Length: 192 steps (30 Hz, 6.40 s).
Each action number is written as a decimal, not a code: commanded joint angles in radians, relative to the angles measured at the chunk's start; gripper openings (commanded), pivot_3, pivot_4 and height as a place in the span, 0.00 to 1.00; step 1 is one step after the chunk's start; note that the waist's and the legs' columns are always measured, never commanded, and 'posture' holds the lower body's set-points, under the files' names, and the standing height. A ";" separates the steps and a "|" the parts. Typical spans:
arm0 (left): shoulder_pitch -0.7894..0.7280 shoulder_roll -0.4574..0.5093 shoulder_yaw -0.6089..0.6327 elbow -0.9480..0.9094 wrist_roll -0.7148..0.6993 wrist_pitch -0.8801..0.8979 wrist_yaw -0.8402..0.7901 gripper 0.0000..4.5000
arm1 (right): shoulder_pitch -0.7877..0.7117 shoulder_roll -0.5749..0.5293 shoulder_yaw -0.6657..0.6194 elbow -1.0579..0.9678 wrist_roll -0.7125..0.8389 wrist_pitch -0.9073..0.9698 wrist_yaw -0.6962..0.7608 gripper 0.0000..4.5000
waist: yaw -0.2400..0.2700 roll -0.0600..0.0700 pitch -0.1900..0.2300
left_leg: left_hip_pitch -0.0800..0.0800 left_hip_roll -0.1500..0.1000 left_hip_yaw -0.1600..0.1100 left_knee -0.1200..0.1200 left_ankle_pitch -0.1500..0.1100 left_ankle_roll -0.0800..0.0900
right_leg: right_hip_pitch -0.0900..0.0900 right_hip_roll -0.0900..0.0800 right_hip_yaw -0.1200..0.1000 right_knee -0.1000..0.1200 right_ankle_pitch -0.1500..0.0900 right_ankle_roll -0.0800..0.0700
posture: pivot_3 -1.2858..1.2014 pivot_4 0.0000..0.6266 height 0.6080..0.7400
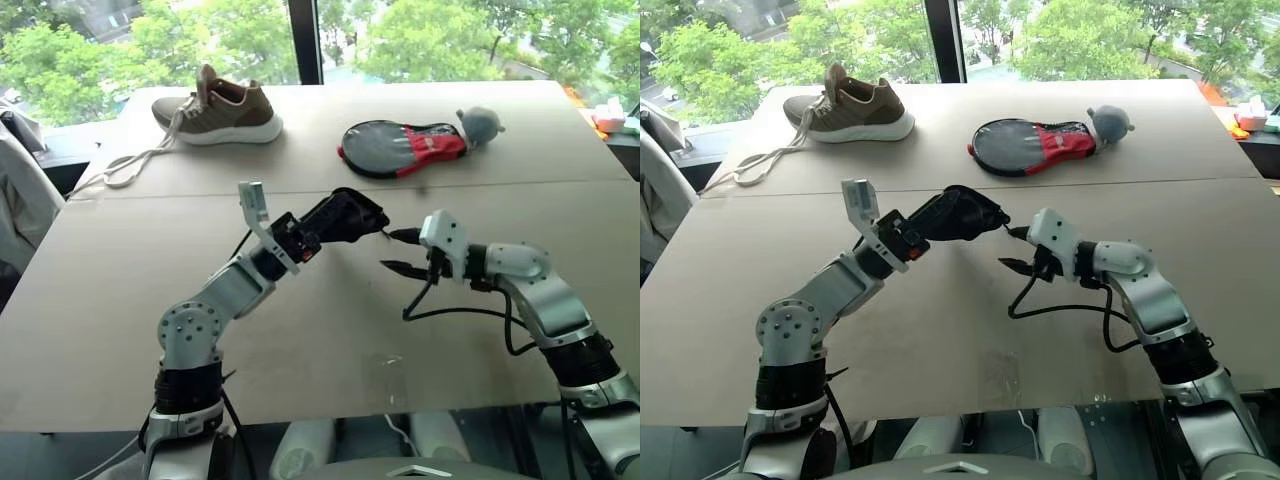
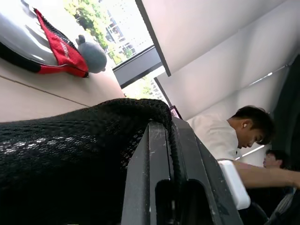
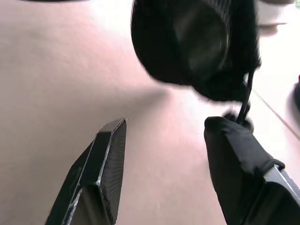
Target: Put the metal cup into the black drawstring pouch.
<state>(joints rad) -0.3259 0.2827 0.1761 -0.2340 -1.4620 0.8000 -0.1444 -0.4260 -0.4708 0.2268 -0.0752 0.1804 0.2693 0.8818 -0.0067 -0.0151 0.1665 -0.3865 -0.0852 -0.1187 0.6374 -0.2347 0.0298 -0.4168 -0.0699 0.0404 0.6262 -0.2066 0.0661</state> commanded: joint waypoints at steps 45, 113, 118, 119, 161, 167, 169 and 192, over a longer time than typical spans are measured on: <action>-0.097 0.047 0.080 -0.019 -0.194 0.022 0.058 0.00 | -0.150 0.146 -0.057 0.312 -0.249 -0.192 -0.368 0.02 | -0.004 0.000 0.000 | 0.001 0.000 0.000 0.000 0.000 0.000 | 0.000 0.001 0.000 0.001 0.000 0.000 | 0.52 0.24 0.97; -0.461 0.039 -0.166 0.198 0.877 -0.424 -0.662 0.57 | -0.513 0.098 -0.057 0.080 -0.263 -0.492 -0.290 0.00 | -0.011 0.001 0.001 | -0.013 0.000 0.003 0.004 0.000 0.000 | -0.016 0.001 0.002 0.009 0.000 0.000 | 0.52 0.24 0.97; -0.452 0.042 -0.165 0.194 0.877 -0.414 -0.669 0.06 | -0.519 0.101 -0.057 0.081 -0.264 -0.489 -0.287 0.00 | -0.011 0.001 0.001 | -0.013 0.000 0.003 0.006 0.000 0.000 | -0.016 0.001 0.002 0.011 0.000 0.000 | 0.52 0.24 0.97; -0.449 0.042 -0.168 0.193 0.878 -0.412 -0.671 0.05 | -0.519 0.101 -0.057 0.081 -0.264 -0.489 -0.286 0.00 | -0.011 0.001 0.001 | -0.013 0.000 0.003 0.007 0.000 0.000 | -0.016 0.001 0.002 0.011 0.000 0.000 | 0.52 0.24 0.97; -0.238 0.198 -0.160 0.285 1.054 -0.443 -0.721 0.74 | -0.632 0.201 -0.287 -0.033 0.161 -0.152 -0.440 0.00 | -0.027 0.001 0.000 | -0.012 -0.001 0.002 0.009 0.000 0.000 | -0.016 0.000 0.001 0.016 0.000 0.000 | 0.52 0.24 0.97; -0.180 0.234 -0.100 0.258 1.032 -0.411 -0.720 0.74 | -0.601 0.197 -0.280 -0.074 0.187 -0.106 -0.411 0.00 | -0.031 0.002 0.000 | -0.012 -0.001 0.002 0.009 0.000 0.000 | -0.016 0.000 0.001 0.016 0.000 0.000 | 0.52 0.24 0.97; -0.153 0.258 -0.075 0.254 1.031 -0.400 -0.716 0.74 | -0.586 0.185 -0.281 -0.083 0.192 -0.091 -0.396 0.00 | -0.033 0.001 0.000 | -0.012 -0.001 0.002 0.009 0.000 0.000 | -0.016 0.000 0.001 0.016 0.000 0.000 | 0.52 0.24 0.97; 0.615 0.280 0.042 -0.114 1.083 -0.508 -0.617 0.76 | 0.355 -0.243 -0.485 0.219 0.357 -0.196 0.341 0.60 | -0.007 0.003 0.000 | -0.001 0.002 0.008 0.006 -0.004 0.007 | -0.005 -0.004 0.005 0.010 0.000 -0.001 | 0.52 0.24 0.97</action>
<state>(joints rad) 0.2728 0.5637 0.2173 -0.3195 -0.3946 0.3264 -0.7684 -0.0633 -0.7014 -0.2016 0.0984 0.5057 0.1359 1.1567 -0.0136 -0.0123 0.1667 -0.3824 -0.0818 -0.1109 0.6431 -0.2392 0.0360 -0.4151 -0.0736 0.0445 0.6339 -0.2091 0.0628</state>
